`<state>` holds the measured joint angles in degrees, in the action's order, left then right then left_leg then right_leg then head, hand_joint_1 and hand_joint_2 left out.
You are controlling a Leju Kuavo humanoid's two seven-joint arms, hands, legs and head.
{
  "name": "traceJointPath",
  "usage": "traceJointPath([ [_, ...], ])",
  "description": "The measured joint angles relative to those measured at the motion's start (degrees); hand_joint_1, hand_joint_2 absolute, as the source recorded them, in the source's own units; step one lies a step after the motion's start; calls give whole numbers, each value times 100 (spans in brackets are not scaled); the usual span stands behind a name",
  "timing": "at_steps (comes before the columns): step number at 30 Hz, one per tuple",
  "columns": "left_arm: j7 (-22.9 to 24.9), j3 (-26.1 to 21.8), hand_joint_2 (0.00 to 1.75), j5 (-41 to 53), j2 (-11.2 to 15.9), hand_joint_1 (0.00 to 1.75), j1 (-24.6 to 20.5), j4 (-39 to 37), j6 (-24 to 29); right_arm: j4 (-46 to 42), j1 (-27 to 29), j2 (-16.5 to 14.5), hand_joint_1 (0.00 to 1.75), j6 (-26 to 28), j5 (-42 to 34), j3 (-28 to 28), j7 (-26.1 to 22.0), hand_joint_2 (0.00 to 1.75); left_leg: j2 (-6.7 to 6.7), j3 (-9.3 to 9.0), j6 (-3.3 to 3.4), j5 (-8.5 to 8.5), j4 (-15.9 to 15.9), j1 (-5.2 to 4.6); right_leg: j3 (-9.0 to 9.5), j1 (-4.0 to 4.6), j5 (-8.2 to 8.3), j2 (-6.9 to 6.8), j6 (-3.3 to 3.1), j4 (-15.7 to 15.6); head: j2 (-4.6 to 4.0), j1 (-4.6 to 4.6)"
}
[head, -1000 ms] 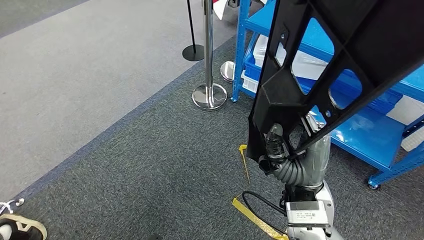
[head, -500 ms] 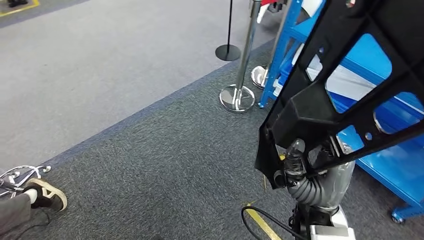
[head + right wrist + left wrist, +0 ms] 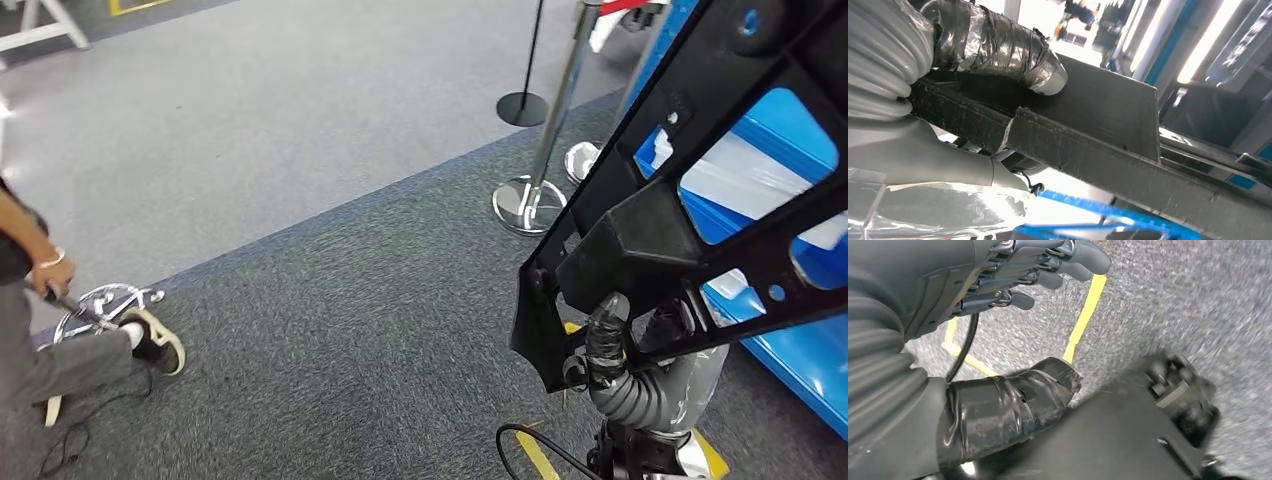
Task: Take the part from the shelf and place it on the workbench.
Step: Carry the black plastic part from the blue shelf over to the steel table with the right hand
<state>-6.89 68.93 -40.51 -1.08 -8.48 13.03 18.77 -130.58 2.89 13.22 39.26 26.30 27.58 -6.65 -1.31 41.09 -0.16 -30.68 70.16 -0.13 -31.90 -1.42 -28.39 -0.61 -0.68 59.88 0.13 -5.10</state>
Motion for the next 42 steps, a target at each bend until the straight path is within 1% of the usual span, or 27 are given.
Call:
traceJointPath([
  [2,16,0,175,-44,-20,0,-36,0,32,-3,-6,-13,175,0,-68,0,-36,175,84,266,-14,-134,499,22,5,27,-18,-177,-13,0,0,-1],
  [3,18,0,175,-56,-26,0,-32,0,34,-3,-10,-25,175,-1,-87,0,-48,175,98,244,2,-47,447,22,13,38,-29,-255,-16,0,0,-1],
  [4,18,0,175,-68,-29,0,-25,0,35,-3,-16,-37,175,-1,-95,0,-61,175,123,111,33,123,187,14,27,49,-42,-326,-16,-1,0,0],
  [6,18,1,175,-81,-30,0,-25,0,41,-4,-32,-56,175,-2,-110,0,-93,175,361,-311,145,450,-617,-64,67,72,-69,-454,-9,-13,0,1],
  [8,15,1,175,-94,-30,0,-53,0,58,-4,-45,-70,175,-2,-155,0,-136,175,571,-544,252,542,-1077,-163,95,87,-85,-566,22,-38,0,1],
  [9,10,1,175,-105,-30,0,-59,0,68,-4,-48,-80,175,-2,-187,0,-156,175,571,-554,281,522,-1121,-192,105,92,-92,-625,44,-52,0,2],
  [11,-20,1,175,-128,-26,0,-31,0,84,-4,-68,-96,175,-2,-252,0,-193,175,422,-605,325,562,-1222,-178,160,89,-123,-682,96,-75,0,5],
  [13,-55,1,175,-149,-17,0,3,0,89,-4,-98,-98,175,-2,-295,0,-221,175,285,-714,366,623,-1372,-132,106,83,-286,-415,125,146,0,16],
  [15,-68,1,175,-179,-14,0,-8,0,93,-4,-117,-98,175,-2,-346,1,-229,175,140,-757,398,651,-1422,-109,-211,77,-601,-65,134,807,0,46],
  [17,-69,1,175,-208,-16,0,-23,0,103,4,-126,-98,175,-2,-443,2,-231,175,-42,-752,406,642,-1393,-103,-550,67,-759,32,162,1397,0,69],
  [18,-69,0,175,-224,-17,0,-16,0,111,14,-134,-98,175,-2,-504,2,-242,175,-140,-749,395,629,-1364,-93,-601,53,-674,42,185,1424,0,71],
  [20,-62,-1,175,-260,-19,0,6,0,151,45,-170,-99,175,-3,-634,4,-290,175,-330,-731,340,569,-1250,-55,-420,-10,-255,121,252,897,0,77],
  [21,-42,-1,175,-281,-22,0,7,0,183,68,-200,-102,175,-4,-692,10,-323,175,-413,-694,299,526,-1159,-42,-293,-48,-106,270,291,574,0,86],
  [23,92,-3,175,-306,-60,0,-41,0,271,111,-253,-126,175,-9,-786,40,-390,175,-559,-560,226,474,-983,-27,-179,-97,-18,520,289,236,0,106],
  [24,212,-5,175,-312,-100,0,-83,0,326,141,-279,-149,175,-12,-828,70,-415,175,-629,-495,199,479,-941,-21,-191,-90,-49,563,257,233,0,115],
  [25,369,-8,175,-311,-155,0,-131,0,393,174,-312,-179,175,-14,-871,109,-441,175,-699,-442,178,496,-929,-11,-203,-87,-39,502,206,236,0,115],
  [26,537,-11,175,-309,-223,0,-179,2,469,218,-362,-214,175,-15,-919,157,-465,175,-691,-411,159,507,-925,-6,-203,-82,-27,425,167,229,0,114],
  [28,882,-17,175,-306,-380,0,-310,21,643,306,-481,-283,175,-16,-1054,263,-531,175,-401,-289,115,418,-727,-15,-184,-82,-8,279,103,200,0,73],
  [30,1209,-25,175,-305,-573,0,-516,51,838,405,-626,-331,175,-29,-1286,368,-625,175,-16,32,71,153,-124,-6,-171,-50,-4,104,66,177,0,28],
  [32,1496,-36,175,-310,-786,0,-756,68,1048,559,-853,-385,175,-73,-1558,478,-723,175,83,380,57,-35,490,23,-172,-14,-9,-85,48,173,0,28],
  [33,1597,-46,175,-315,-888,0,-859,72,1130,645,-974,-425,175,-97,-1663,533,-756,175,90,433,69,2,564,25,-169,0,-14,-168,44,173,0,26],
  [34,1660,-59,175,-321,-964,0,-944,73,1189,721,-1079,-468,175,-115,-1735,581,-781,175,99,368,90,136,421,21,-158,11,-21,-249,40,172,0,29],
  [35,1686,-72,175,-328,-1028,0,-1006,73,1213,778,-1157,-504,175,-123,-1778,622,-798,175,145,200,125,330,94,6,-139,20,-31,-318,37,167,0,27],
  [37,1694,-90,175,-353,-1122,0,-1087,73,1229,875,-1263,-557,175,-124,-1820,689,-823,175,430,-190,212,593,-660,-92,-97,37,-45,-430,47,134,0,29],
  [39,1681,-103,175,-374,-1169,0,-1143,73,1230,956,-1328,-585,175,-123,-1831,728,-835,175,622,-352,283,625,-1012,-195,-71,48,-39,-529,82,76,0,25],
  [41,1670,-121,175,-385,-1187,0,-1164,72,1231,1024,-1362,-607,175,-122,-1835,762,-837,175,502,-402,321,658,-1131,-197,-31,50,-46,-627,132,18,0,24],
  [42,1665,-128,175,-390,-1201,0,-1163,71,1230,1059,-1378,-617,175,-122,-1838,787,-837,175,427,-459,335,684,-1213,-180,-8,44,-71,-561,151,29,0,24],
])
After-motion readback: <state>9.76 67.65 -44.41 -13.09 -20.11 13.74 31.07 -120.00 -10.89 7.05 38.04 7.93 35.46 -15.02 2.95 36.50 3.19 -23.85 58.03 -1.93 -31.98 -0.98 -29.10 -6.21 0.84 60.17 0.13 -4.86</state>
